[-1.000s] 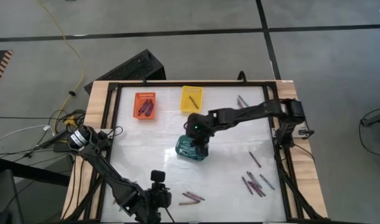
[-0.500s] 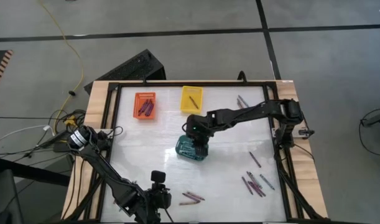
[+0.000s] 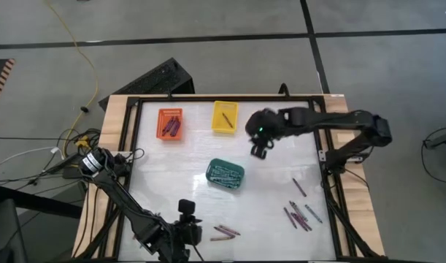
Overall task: Sort crayons
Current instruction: Put the blue crayon into the blue bin
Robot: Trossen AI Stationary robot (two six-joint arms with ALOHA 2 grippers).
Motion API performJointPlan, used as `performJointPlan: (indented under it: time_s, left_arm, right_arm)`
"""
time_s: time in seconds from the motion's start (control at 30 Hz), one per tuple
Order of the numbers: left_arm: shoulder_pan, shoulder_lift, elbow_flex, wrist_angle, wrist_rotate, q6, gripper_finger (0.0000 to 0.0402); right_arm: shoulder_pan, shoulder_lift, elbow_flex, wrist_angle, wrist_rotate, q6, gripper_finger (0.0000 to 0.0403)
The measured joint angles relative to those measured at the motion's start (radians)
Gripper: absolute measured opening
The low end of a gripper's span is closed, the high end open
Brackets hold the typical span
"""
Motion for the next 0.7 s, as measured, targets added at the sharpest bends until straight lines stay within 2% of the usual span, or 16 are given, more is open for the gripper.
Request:
performJointPlan:
  time_s: [0.13, 0.3, 0.5, 0.7]
  left_arm:
    - [0.002, 0.000, 0.000, 0.042, -0.028, 0.048, 0.0087]
    - [0.009, 0.000, 0.000, 0.103, -0.043, 0.086, 0.0087]
    - [0.011, 0.000, 0.000, 0.119, -0.046, 0.075, 0.0087]
    - [0.011, 0.000, 0.000, 0.150, -0.051, 0.069, 0.0087]
  right_arm:
    - [-0.124, -0.035, 0.000, -0.120, 0.003, 0.018, 0.0135]
    - [-0.335, -0.016, 0.000, -0.207, 0.007, -0.026, 0.0126]
    - [-0.569, 0.086, -0.002, -0.209, 0.003, -0.127, 0.0123]
    - [-0.724, 0.211, -0.002, -0.213, -0.097, -0.189, 0.0123]
